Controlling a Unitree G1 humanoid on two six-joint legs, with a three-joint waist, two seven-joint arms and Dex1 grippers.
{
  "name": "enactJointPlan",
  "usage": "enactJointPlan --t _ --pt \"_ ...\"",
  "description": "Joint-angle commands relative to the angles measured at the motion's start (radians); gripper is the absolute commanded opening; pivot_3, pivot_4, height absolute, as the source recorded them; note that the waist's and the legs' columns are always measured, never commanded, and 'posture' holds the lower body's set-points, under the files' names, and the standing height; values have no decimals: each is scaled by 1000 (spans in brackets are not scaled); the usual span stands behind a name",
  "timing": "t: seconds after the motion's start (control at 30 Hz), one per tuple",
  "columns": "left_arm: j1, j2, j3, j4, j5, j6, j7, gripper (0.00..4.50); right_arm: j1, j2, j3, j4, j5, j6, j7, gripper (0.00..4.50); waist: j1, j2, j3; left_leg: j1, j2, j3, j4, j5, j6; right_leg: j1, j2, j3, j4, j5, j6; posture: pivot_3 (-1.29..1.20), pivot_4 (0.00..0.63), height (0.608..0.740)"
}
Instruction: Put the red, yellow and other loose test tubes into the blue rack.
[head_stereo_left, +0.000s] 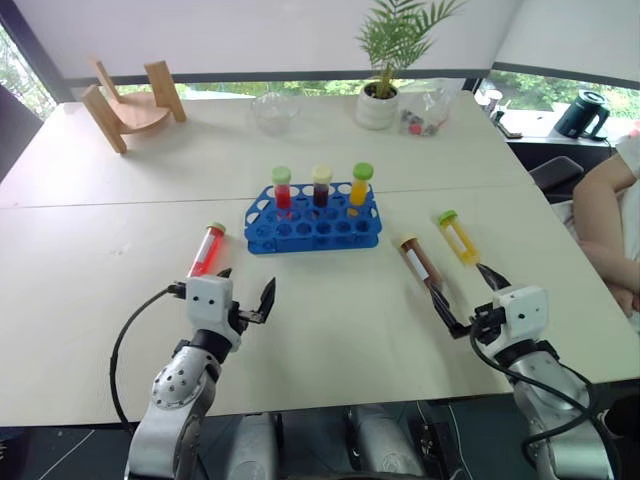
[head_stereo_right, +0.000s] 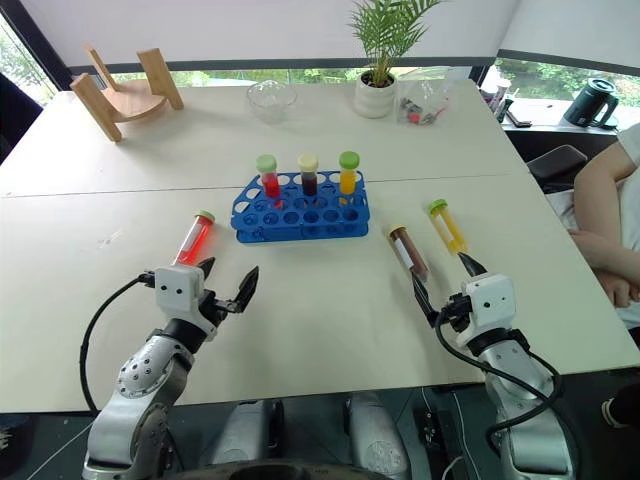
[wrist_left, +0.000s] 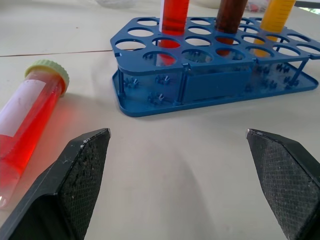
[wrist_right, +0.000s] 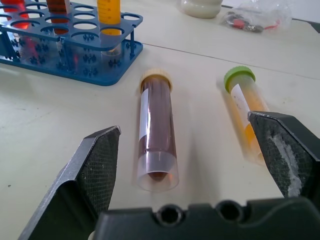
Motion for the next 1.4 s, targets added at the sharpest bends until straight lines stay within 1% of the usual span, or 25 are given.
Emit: enactJointPlan --t 0.03,0.17,0.23,0.3,0.43,0.47,0.5,0.57,0.63,0.7,0.73,0.8,0.87,0.93,1.0,1.17,1.4 --pt "-23 2 -4 -21 -15 -4 -11 4472 -16 -20 -26 -34 23 2 12 4500 0 0 0 0 0 0 0 0 0 0 0 0 0 0 0 0 150 740" --pt "-29 8 -3 -17 -24 -5 -22 4472 -26 -37 -36 -36 34 15 23 4500 0 0 0 0 0 0 0 0 0 0 0 0 0 0 0 0 150 740" --pt "-37 21 1 -22 -36 -1 -43 4472 -39 -58 -43 -48 52 54 37 4500 0 0 0 0 0 0 0 0 0 0 0 0 0 0 0 0 150 740" --pt "-52 49 12 -31 -51 1 -77 4472 -67 -89 -53 -67 85 129 55 4500 0 0 0 0 0 0 0 0 0 0 0 0 0 0 0 0 150 740" --pt "-112 178 72 -82 -207 112 -221 4472 -201 -226 -82 -89 171 387 108 4500 -2 1 1 0 0 0 1 0 0 0 0 0 0 1 -1 0 150 740" --pt "-136 211 92 -81 -232 125 -248 4472 -254 -265 -89 -78 199 467 119 4500 -2 1 1 0 0 0 1 0 0 0 0 0 0 1 -1 0 150 740" --pt "-176 289 135 -80 -318 185 -326 4472 -375 -342 -85 -26 239 589 159 4500 -2 1 1 0 0 0 1 0 0 0 0 0 1 1 -1 0 150 740" --pt "-226 435 181 -69 -415 264 -466 4472 -596 -481 -38 92 304 833 244 4500 -9 4 7 1 1 1 2 0 0 -1 1 0 2 1 -2 0 150 740" --pt "-255 537 194 -53 -477 311 -556 4472 -769 -563 67 224 287 947 299 4500 -9 8 9 -2 0 1 2 1 1 -3 0 0 1 3 -5 0 150 740" --pt "-288 597 211 -35 -532 343 -609 4472 -916 -603 181 356 258 1010 357 4500 -6 7 8 0 1 1 0 -1 3 -3 1 -1 -1 3 -4 0 150 740" --pt "-307 617 220 -24 -553 356 -628 4472 -982 -614 237 419 240 1030 387 4500 -4 7 8 -1 1 1 0 -3 7 -3 1 -1 -1 1 -3 0 150 740" --pt "-338 662 228 -2 -566 367 -674 4472 -1103 -620 361 544 175 1028 446 4500 -3 7 8 -3 1 0 0 -5 11 -4 1 -2 -1 0 -2 0 150 740" --pt "-372 688 231 20 -575 371 -702 4472 -1210 -607 465 661 127 1018 515 4500 -1 8 9 -12 1 1 0 -6 11 -14 1 -2 0 2 2 0 150 740" --pt "-404 702 230 34 -588 374 -719 4472 -1296 -573 544 790 80 994 567 4500 -1 8 9 -19 0 2 0 -6 11 -21 0 -1 0 3 4 0 150 740" --pt "-422 709 224 42 -582 367 -733 4472 -1357 -535 591 916 30 949 593 4500 -1 8 9 -24 0 2 1 -6 11 -25 0 -1 0 3 5 0 150 740" --pt "-442 704 217 38 -573 364 -729 4472 -1444 -449 647 1159 -65 842 659 4500 -2 9 9 -25 0 2 2 -6 11 -26 0 -2 1 3 5 0 150 740" --pt "-416 695 216 4 -565 360 -710 4472 -1477 -366 649 1352 -162 739 695 4500 -2 9 9 -25 0 2 4 -4 9 -26 0 -2 4 4 6 0 150 740"
